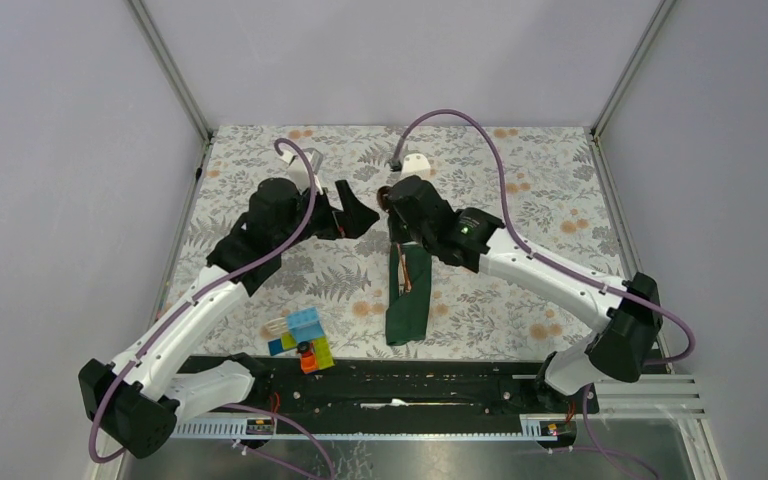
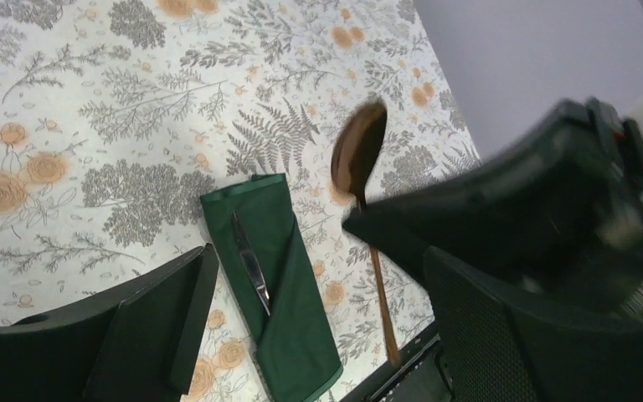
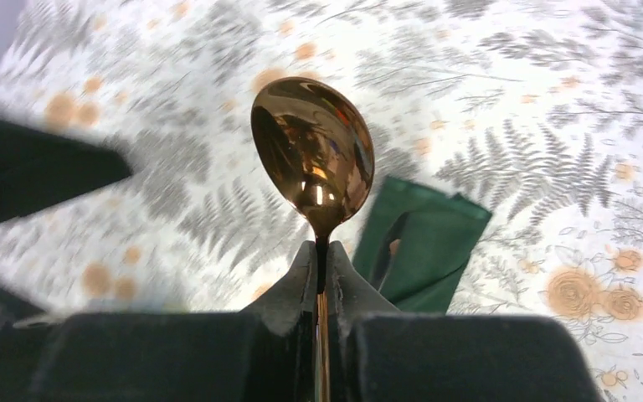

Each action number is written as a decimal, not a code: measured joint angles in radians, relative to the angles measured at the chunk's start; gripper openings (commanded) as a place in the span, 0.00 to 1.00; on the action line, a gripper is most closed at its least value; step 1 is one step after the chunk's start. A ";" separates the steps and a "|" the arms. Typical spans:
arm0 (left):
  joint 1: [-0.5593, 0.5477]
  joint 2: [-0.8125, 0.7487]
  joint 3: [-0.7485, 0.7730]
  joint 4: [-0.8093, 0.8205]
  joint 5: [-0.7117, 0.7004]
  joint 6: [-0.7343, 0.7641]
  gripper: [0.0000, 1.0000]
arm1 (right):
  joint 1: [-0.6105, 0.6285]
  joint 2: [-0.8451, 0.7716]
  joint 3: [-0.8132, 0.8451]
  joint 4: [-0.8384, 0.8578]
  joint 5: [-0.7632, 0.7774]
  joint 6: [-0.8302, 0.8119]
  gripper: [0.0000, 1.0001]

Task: Fold the napkin into a case and place the utensils inside
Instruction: Insert the spoon into the folded napkin.

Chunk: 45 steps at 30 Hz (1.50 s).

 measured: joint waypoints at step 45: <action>-0.599 0.333 -0.457 0.288 -0.170 -0.379 0.01 | -0.204 0.329 -0.262 0.441 0.154 0.133 0.00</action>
